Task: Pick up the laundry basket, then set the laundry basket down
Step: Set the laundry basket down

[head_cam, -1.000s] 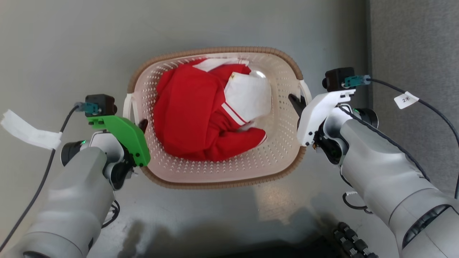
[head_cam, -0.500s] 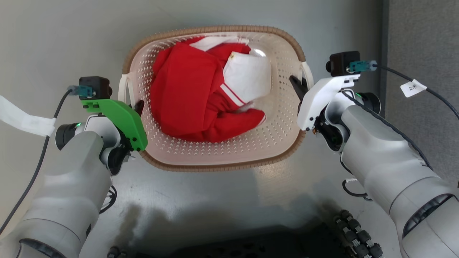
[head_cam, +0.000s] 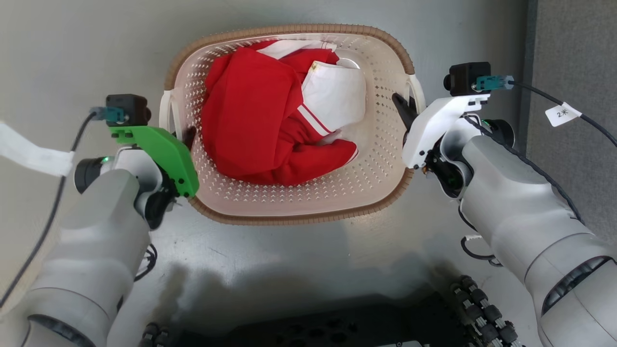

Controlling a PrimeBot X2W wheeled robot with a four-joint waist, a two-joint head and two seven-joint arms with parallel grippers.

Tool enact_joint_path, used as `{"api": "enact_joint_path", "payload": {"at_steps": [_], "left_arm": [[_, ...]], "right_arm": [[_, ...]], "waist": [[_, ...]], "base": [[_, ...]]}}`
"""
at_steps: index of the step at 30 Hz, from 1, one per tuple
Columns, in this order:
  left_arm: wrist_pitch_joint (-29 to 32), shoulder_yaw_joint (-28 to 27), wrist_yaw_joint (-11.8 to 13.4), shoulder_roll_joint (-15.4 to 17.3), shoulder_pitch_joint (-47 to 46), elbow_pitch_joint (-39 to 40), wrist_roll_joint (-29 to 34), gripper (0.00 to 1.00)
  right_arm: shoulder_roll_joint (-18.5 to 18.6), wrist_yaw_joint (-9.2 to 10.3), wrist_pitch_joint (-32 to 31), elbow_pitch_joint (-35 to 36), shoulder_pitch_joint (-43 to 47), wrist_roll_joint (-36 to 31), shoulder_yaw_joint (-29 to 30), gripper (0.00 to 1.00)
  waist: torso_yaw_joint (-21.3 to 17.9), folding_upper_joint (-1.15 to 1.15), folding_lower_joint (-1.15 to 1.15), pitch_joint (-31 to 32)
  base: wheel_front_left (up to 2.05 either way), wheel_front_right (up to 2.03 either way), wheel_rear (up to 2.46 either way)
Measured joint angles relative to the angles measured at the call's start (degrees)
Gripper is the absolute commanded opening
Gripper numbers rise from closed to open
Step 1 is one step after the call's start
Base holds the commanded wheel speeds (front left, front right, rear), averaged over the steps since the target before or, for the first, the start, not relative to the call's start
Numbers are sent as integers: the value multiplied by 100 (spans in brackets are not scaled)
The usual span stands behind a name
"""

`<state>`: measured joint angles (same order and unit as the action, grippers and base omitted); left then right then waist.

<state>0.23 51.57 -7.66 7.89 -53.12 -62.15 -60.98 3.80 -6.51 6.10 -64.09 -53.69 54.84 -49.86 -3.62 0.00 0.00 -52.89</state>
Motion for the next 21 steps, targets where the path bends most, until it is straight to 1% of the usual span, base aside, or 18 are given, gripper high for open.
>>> {"api": "enact_joint_path", "payload": {"at_steps": [1, 2, 3, 14, 21], "left_arm": [[35, 4, 1, -35, -7, -36, 0, 100], [67, 22, 2, -55, -2, -69, 0, 100], [75, 30, 4, -52, -1, -97, 0, 100], [64, 60, 5, -18, -3, -191, 0, 100], [-14, 87, 5, -23, 1, -230, 0, 100]], "right_arm": [[-1, -1, 16, -15, -1, 25, 2, 47], [-4, -20, 59, -19, -2, 42, 5, 85], [-7, -55, 94, -19, -15, 60, 13, 100], [-20, -56, 146, -37, -104, 114, -24, 100], [-21, -56, 194, -77, -102, 123, -81, 100]], "waist": [[0, 0, 1, -6], [0, 0, 0, -10], [0, 0, 0, -12], [-8, 0, 0, 11], [-34, 0, 0, 157]], "base": [[0, 0, 0], [0, 0, 0], [0, 0, 0], [0, 0, 0], [0, 0, 0]]}}
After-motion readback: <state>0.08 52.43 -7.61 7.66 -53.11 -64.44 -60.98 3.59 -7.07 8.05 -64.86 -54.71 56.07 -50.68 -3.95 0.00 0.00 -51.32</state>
